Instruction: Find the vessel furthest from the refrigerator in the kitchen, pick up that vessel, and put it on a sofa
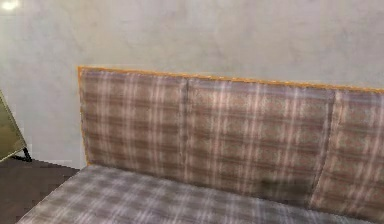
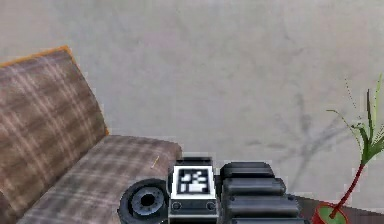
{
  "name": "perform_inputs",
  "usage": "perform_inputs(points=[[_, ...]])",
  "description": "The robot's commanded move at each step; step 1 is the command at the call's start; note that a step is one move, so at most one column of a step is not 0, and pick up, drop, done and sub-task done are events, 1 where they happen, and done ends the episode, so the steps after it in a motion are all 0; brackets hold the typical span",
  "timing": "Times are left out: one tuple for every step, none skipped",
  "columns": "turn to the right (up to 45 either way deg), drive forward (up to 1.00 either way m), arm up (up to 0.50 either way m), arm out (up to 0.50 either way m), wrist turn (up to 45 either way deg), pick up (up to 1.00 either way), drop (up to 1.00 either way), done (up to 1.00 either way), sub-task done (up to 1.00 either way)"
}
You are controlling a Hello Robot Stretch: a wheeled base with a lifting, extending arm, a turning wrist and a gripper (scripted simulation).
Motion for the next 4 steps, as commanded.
perform_inputs(points=[[-45.0,0.0,0.0,0.0,0.0,0.0,0.0,0.0,0.0],[-45.0,0.0,0.0,0.0,0.0,0.0,0.0,0.0,0.0],[-45.0,0.0,0.0,0.0,0.0,0.0,0.0,0.0,0.0],[-27.0,0.0,0.0,0.0,0.0,0.0,0.0,0.0,0.0]])
